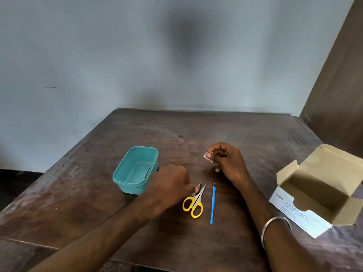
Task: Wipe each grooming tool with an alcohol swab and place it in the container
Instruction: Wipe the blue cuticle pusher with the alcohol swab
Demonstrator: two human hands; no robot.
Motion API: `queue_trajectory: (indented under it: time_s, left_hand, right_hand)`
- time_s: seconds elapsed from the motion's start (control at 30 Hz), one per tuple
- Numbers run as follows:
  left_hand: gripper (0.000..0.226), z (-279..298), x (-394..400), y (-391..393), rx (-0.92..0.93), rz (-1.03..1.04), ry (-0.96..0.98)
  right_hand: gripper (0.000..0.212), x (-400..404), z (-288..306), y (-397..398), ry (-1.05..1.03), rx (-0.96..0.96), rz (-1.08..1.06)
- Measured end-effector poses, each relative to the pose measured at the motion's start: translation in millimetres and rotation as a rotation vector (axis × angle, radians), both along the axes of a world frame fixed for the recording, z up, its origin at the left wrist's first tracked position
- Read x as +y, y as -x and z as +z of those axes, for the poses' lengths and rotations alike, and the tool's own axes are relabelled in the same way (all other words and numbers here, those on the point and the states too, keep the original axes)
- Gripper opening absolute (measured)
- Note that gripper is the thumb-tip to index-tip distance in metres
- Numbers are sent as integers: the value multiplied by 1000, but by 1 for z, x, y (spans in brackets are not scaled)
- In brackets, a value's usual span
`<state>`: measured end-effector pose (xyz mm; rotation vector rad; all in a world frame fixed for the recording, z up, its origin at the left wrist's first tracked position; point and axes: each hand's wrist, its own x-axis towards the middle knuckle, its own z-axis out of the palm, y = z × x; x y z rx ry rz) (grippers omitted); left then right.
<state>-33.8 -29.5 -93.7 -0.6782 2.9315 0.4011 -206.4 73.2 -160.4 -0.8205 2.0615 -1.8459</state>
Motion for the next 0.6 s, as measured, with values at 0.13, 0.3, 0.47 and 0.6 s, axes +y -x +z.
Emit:
queue_trajectory:
  time_s: [0.13,0.3,0.47,0.6]
  left_hand:
    - [36,-3,0,-4,-86,31,-99]
    - [38,-6,9,-8,45,37,41]
    - [38,-8,30,-1,132,-56,76]
    - [47,-19,41,10,87,-64,93]
  right_hand:
    - [7,0,0,1,-18,8,-2]
    - [9,-2,-1,1,-54,18,-10]
    - [9,-1,2,-2,-64,43,-17]
    - [10,0,3,-3,-18,14,-7]
